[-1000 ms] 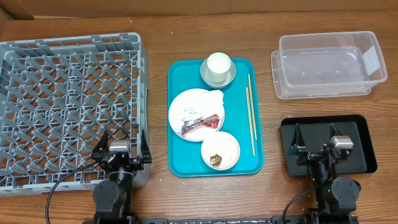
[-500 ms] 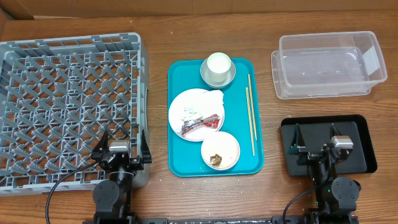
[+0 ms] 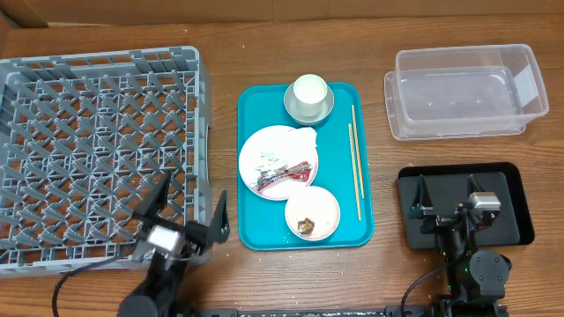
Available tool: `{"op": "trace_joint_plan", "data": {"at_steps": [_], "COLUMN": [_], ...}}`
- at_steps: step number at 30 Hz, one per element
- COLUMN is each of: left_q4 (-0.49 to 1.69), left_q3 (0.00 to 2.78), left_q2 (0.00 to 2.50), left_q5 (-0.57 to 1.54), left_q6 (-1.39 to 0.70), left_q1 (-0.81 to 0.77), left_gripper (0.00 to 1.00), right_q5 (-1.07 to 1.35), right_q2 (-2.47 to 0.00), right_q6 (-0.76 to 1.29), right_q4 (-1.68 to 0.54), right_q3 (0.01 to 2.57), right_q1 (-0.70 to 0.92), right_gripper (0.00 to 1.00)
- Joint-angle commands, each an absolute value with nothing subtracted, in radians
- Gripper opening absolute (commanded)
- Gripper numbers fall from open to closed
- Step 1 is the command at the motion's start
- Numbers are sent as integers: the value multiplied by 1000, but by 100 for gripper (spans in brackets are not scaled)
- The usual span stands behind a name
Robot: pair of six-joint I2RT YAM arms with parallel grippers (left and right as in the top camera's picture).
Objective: Sort waste into correct bins and load items into the dishwasher
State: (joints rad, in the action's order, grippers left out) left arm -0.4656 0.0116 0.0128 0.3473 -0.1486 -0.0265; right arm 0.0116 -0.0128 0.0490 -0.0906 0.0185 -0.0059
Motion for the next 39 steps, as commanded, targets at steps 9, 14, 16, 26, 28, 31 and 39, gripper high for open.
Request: {"op": "trace_joint_plan", "data": {"at_steps": [9,14,16,26,28,31,39], "left_q4": [-222,-101,-17,238,247,297,438], "left_q3": [279,549,669,1025,1034,1034,1034], "left_q2": [242,598,745,1039,1031,1018,1019], "left_q5": [329,409,444,265,193,123,295], "left_q6": [97,135,135,135,134,106,-25], "left_q1": [-32,-33,-33,-32,-28,13,335], "left_gripper": [100,100,100,100,100,100,100], "right_q5": [9,9,9,9,9,9,9], "right_q2": [-3,-3,-3,-3,-3,-3,-3], "right_q6": [52,52,52,52,52,52,52], "right_q4": [-84,-84,-84,-84,-84,-84,-84], "right_q3": [8,8,8,8,8,8,8], "right_q1": [0,0,0,0,0,0,0], "right_gripper": [100,100,100,100,100,100,100]}}
